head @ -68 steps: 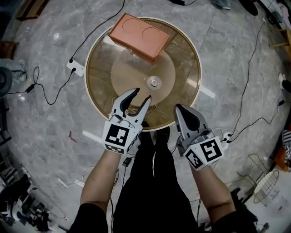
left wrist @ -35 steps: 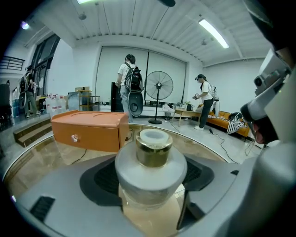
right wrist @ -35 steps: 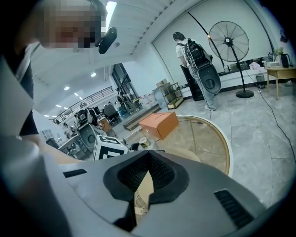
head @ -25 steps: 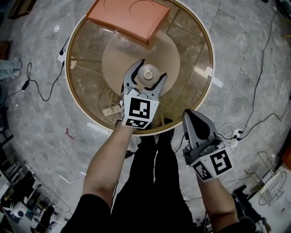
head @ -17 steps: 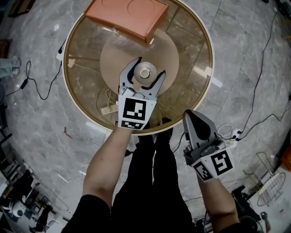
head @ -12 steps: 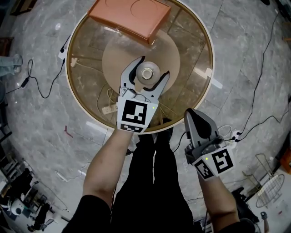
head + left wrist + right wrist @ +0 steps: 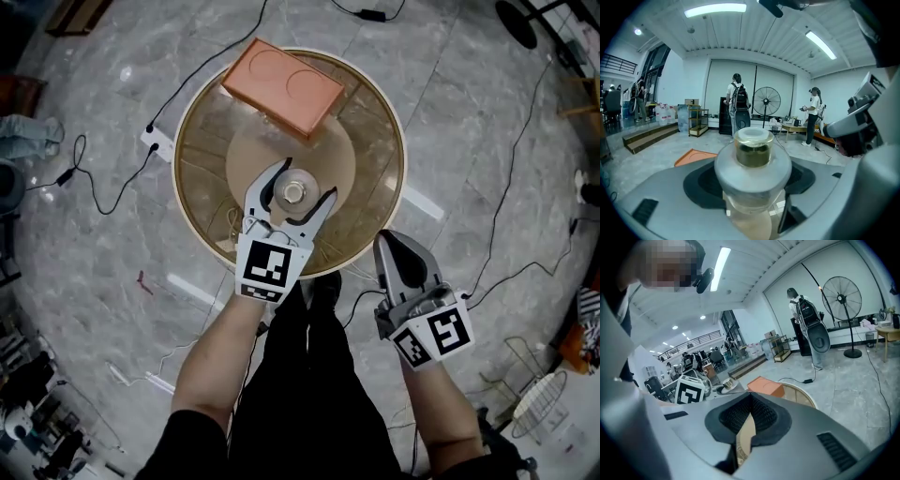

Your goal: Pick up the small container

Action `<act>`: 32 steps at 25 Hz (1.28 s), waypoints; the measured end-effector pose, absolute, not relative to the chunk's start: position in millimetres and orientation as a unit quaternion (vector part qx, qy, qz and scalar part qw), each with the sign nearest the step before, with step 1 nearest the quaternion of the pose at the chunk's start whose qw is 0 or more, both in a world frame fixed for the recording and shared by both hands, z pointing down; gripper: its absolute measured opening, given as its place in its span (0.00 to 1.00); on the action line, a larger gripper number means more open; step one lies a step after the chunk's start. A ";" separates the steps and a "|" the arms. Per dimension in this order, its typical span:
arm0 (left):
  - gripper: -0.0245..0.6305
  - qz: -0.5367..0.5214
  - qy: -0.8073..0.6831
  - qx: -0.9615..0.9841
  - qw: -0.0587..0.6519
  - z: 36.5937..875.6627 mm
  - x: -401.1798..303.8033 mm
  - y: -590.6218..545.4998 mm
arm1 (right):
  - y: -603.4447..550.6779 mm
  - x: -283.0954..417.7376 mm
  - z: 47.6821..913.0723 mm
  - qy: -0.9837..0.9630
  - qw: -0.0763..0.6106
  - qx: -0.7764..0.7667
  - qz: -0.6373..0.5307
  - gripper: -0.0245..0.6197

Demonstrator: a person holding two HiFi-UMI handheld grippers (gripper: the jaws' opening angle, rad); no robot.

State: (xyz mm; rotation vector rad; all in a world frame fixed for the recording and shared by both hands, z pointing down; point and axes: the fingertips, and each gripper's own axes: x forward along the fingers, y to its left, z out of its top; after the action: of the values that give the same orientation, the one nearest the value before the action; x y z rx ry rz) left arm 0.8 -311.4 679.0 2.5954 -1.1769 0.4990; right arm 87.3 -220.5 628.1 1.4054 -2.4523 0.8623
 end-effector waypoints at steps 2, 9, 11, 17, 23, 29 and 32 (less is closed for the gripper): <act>0.56 0.177 -0.404 0.889 0.122 650.4 -4.1 -307.0 | -224.6 88.6 600.6 -0.828 0.090 0.475 0.283 0.06; 0.56 0.188 -0.420 0.878 0.127 559.4 -28.1 -282.4 | -218.1 79.3 517.1 -0.837 0.089 0.470 0.268 0.06; 0.56 0.187 -0.427 0.875 0.128 534.4 -35.3 -277.5 | -215.5 75.1 495.1 -0.839 0.086 0.468 0.264 0.06; 0.56 0.180 -0.436 0.873 0.122 467.0 -49.1 -257.9 | -201.7 64.3 440.6 -0.853 0.083 0.455 0.243 0.06; 0.56 0.179 -0.437 0.874 0.119 428.8 -57.8 -234.4 | -188.5 59.6 417.1 -0.849 0.079 0.460 0.248 0.06; 0.56 0.179 -0.453 0.863 0.132 403.8 -69.6 -215.0 | -182.7 45.4 391.7 -0.865 0.068 0.436 0.237 0.06; 0.56 0.181 -0.460 0.859 0.131 389.6 -72.2 -205.5 | -183.7 44.9 371.7 -0.871 0.062 0.433 0.224 0.06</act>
State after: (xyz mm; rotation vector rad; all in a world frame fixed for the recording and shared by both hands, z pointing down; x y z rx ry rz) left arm -72.2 -205.5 389.6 2.4959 -1.3356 0.5245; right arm 44.9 -183.7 371.7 1.3104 -2.6336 0.6766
